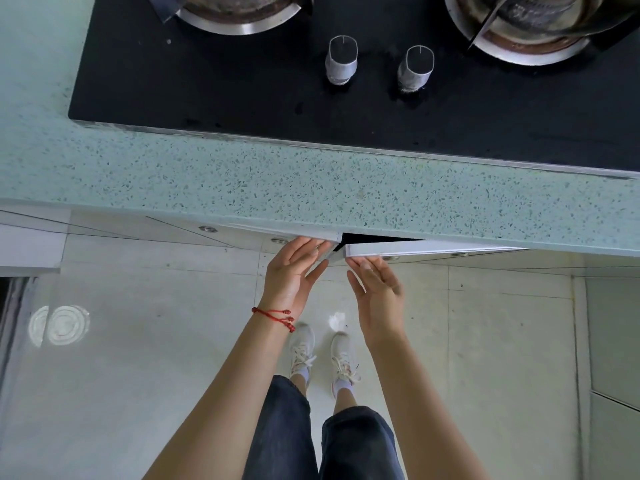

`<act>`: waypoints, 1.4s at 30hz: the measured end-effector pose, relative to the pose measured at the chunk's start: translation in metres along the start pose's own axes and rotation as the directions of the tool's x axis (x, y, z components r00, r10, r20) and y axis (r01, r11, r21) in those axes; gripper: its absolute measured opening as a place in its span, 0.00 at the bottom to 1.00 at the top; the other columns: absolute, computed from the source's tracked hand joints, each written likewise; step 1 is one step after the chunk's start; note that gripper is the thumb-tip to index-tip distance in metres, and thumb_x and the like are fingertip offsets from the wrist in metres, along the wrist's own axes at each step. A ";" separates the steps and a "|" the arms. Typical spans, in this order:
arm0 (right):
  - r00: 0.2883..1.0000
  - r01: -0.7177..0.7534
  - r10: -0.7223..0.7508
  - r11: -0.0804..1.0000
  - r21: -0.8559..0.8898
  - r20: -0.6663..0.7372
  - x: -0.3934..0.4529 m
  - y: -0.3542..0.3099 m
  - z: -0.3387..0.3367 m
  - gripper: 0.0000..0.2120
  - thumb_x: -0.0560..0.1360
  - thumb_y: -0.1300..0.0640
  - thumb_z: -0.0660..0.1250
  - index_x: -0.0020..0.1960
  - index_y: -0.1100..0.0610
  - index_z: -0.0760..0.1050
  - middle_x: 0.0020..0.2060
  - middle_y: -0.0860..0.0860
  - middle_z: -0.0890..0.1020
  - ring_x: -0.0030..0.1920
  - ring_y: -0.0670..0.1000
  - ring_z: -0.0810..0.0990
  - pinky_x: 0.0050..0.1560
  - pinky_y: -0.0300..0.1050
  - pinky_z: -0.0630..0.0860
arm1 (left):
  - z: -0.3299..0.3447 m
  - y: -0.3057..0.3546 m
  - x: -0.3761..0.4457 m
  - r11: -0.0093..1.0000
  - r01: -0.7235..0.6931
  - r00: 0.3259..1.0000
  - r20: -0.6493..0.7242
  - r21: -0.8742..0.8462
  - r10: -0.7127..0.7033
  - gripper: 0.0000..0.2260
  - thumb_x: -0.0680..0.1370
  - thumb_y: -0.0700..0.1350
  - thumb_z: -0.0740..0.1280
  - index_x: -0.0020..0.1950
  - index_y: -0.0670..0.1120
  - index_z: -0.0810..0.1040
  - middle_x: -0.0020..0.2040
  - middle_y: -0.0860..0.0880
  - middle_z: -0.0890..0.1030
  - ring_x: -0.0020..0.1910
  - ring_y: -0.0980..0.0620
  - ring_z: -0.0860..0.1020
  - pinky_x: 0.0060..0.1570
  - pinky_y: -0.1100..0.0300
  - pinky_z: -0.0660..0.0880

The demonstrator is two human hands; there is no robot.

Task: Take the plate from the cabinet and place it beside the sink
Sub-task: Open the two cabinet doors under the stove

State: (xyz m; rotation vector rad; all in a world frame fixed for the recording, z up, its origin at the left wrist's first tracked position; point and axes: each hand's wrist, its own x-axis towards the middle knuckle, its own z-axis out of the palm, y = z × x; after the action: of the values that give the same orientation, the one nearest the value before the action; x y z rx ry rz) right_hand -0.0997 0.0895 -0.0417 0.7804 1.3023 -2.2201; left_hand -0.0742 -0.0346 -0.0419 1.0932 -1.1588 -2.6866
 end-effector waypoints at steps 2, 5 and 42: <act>1.000 0.002 -0.002 0.999 -0.034 -0.005 -0.005 0.002 -0.005 0.09 0.75 0.69 0.61 0.41 0.58 0.75 0.34 0.48 0.83 0.43 0.46 0.82 0.53 0.41 0.76 | -0.003 -0.003 -0.005 1.000 -0.005 0.999 -0.032 0.008 0.006 0.12 0.75 0.31 0.61 0.47 0.46 0.79 0.42 0.53 0.86 0.49 0.53 0.82 0.50 0.59 0.78; 1.000 0.012 -0.013 0.995 -0.102 -0.008 -0.014 0.004 -0.012 0.11 0.74 0.68 0.63 0.37 0.56 0.76 0.32 0.46 0.84 0.42 0.46 0.82 0.54 0.41 0.75 | -0.003 -0.006 -0.012 1.000 -0.017 0.995 -0.093 -0.001 0.017 0.09 0.74 0.31 0.63 0.44 0.44 0.78 0.38 0.51 0.86 0.45 0.51 0.83 0.48 0.56 0.80; 0.881 0.090 -0.382 0.713 -0.696 -0.278 -0.096 0.038 -0.103 0.14 0.71 0.56 0.69 0.35 0.56 0.65 0.27 0.48 0.69 0.27 0.47 0.66 0.24 0.27 0.66 | -0.066 -0.050 -0.114 0.769 -0.109 0.853 -0.338 0.629 0.397 0.14 0.68 0.36 0.72 0.33 0.48 0.68 0.28 0.53 0.73 0.23 0.68 0.75 0.24 0.78 0.68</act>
State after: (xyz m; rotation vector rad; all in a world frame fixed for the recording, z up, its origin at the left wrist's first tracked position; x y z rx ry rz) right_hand 0.0200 0.1722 -0.0424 0.8247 2.3490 -1.5640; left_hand 0.0644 -0.0082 -0.0380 1.3860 -1.9186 -1.7273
